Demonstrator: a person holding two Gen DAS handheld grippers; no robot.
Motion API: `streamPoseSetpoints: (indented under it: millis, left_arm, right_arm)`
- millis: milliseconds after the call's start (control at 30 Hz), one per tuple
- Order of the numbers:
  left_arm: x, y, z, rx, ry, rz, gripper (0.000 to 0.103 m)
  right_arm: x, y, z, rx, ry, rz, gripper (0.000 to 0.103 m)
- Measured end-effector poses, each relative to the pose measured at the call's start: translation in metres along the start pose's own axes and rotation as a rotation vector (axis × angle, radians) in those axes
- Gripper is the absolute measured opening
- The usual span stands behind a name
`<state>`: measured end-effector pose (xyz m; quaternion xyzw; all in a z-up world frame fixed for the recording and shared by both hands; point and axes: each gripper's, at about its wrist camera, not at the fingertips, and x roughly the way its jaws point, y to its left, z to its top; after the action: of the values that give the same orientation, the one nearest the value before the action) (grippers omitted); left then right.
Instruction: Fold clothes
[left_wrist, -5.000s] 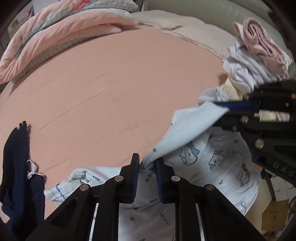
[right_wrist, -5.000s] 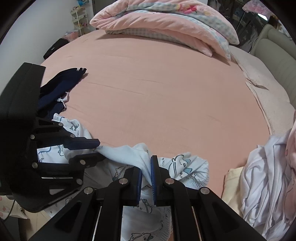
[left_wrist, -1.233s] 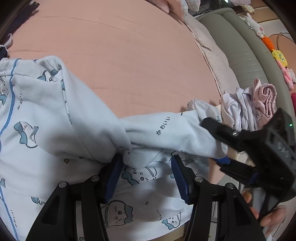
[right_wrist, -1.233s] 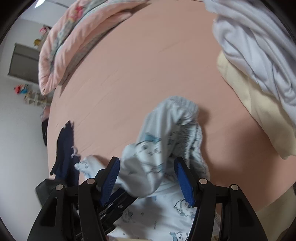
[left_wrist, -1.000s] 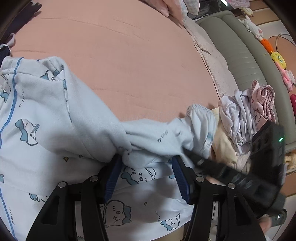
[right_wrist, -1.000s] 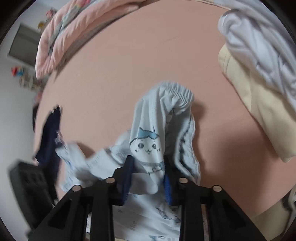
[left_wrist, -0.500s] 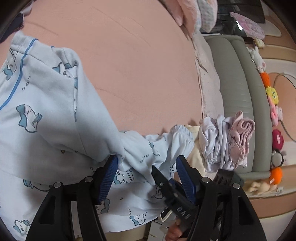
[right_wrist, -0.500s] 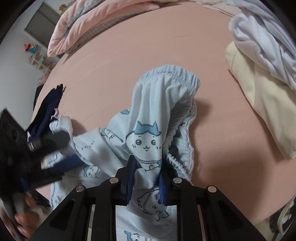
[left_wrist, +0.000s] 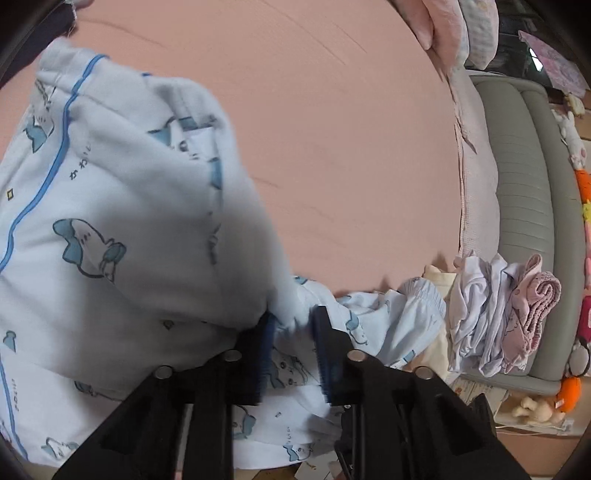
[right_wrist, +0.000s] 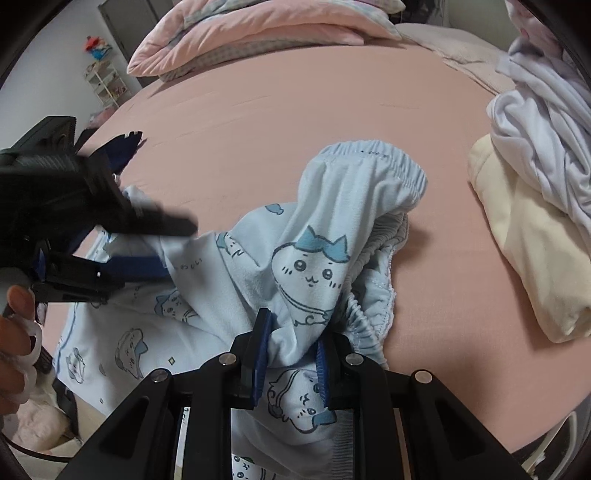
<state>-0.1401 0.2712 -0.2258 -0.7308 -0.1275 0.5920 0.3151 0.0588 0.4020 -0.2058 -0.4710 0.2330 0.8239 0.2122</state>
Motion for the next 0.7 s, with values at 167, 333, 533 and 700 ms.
streamPoseSetpoints:
  millis: [167, 333, 533, 700]
  left_arm:
    - [-0.004, -0.004, -0.011, 0.093, -0.044, 0.007, 0.014]
    - [-0.005, 0.004, -0.025, 0.133, -0.078, -0.007, 0.013]
    - [-0.005, 0.017, -0.033, 0.123, -0.094, -0.058, 0.013]
    - [-0.018, 0.029, -0.045, 0.127, -0.108, -0.075, 0.013]
  right_arm:
    - [0.002, 0.015, 0.006, -0.041, 0.009, -0.019, 0.022]
    - [-0.016, 0.013, 0.013, -0.035, 0.056, -0.017, 0.037]
    - [-0.046, 0.018, 0.021, -0.091, 0.011, -0.027, 0.046]
    - [-0.045, 0.035, 0.033, -0.133, -0.004, -0.001, 0.046]
